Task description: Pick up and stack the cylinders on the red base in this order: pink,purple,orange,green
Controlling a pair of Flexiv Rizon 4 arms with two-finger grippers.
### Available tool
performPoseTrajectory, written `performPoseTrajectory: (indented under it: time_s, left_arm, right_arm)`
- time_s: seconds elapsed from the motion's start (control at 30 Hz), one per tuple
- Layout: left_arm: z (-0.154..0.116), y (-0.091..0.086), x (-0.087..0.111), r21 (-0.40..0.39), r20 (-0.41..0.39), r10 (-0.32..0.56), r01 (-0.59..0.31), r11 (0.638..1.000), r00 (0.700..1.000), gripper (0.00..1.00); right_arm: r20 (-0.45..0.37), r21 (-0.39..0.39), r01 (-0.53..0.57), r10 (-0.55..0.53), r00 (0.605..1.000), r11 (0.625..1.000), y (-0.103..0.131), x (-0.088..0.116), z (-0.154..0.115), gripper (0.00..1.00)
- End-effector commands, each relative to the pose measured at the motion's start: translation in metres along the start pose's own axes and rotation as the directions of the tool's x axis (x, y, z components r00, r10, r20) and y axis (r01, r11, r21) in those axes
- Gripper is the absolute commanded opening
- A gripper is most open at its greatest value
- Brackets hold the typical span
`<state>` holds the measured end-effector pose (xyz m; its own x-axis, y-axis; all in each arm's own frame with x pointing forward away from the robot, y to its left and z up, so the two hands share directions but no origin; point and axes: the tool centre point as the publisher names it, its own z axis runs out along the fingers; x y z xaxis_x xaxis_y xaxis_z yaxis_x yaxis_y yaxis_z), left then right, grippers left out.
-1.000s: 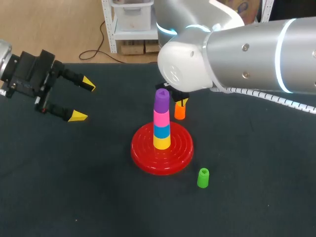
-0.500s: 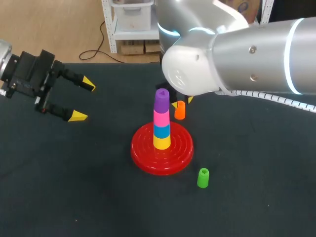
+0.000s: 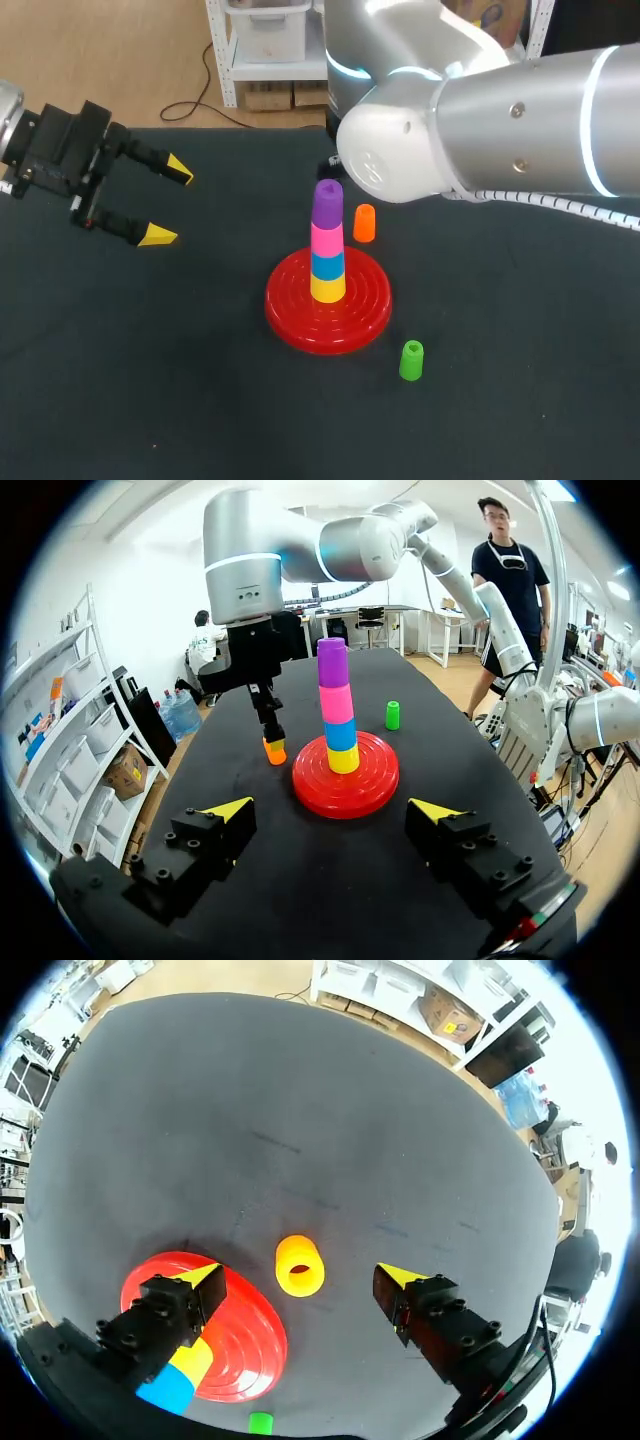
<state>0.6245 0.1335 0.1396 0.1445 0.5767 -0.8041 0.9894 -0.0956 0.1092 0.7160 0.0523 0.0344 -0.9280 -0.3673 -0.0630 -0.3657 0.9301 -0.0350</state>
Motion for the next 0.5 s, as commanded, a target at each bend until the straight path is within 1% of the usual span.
performPoseTrajectory:
  time_s: [0.03, 0.07, 0.17, 0.2, 0.37, 0.43, 0.47, 0.5]
  left_arm:
    - [-0.0001, 0.0002, 0.0012, 0.000, 0.003, 0.003, -0.003, 1.000, 1.000, 1.00]
    - [-0.0001, 0.0002, 0.0012, 0.000, 0.003, 0.003, -0.003, 1.000, 1.000, 1.00]
    - [-0.0001, 0.0002, 0.0012, 0.000, 0.003, 0.003, -0.003, 1.000, 1.000, 1.00]
    - [-0.0001, 0.0002, 0.0012, 0.000, 0.003, 0.003, -0.003, 1.000, 1.000, 1.00]
    - [-0.0001, 0.0002, 0.0012, 0.000, 0.003, 0.003, -0.003, 1.000, 1.000, 1.00]
    - [-0.0001, 0.0002, 0.0012, 0.000, 0.003, 0.003, -0.003, 1.000, 1.000, 1.00]
    - [-0.0001, 0.0002, 0.0012, 0.000, 0.003, 0.003, -0.003, 1.000, 1.000, 1.00]
    - [-0.0001, 0.0002, 0.0012, 0.000, 0.003, 0.003, -0.003, 1.000, 1.000, 1.00]
  right_arm:
    - [0.004, -0.001, -0.002, 0.002, 1.000, 1.000, -0.0005, -0.0002, 0.0023, 1.00]
    - [0.005, -0.001, -0.002, 0.002, 1.000, 1.000, -0.0005, -0.0001, 0.0022, 0.94]
    - [0.004, -0.003, -0.001, 0.001, 1.000, 1.000, -0.0006, 0.0004, 0.0034, 0.54]
    - [0.003, -0.004, -0.002, 0.002, 1.000, 1.000, -0.0008, 0.0004, 0.0046, 0.49]
    - [-0.005, -0.009, -0.009, 0.009, 1.000, 1.000, -0.0009, 0.0019, 0.0081, 0.38]
    - [-0.007, -0.012, -0.011, 0.011, 1.000, 1.000, -0.0005, 0.0029, 0.0087, 0.32]
    - [-0.008, -0.014, -0.012, 0.012, 1.000, 1.000, -0.0002, 0.0035, 0.0088, 0.26]
    - [-0.009, -0.016, -0.012, 0.012, 1.000, 1.000, 0.0003, 0.0041, 0.0088, 0.14]
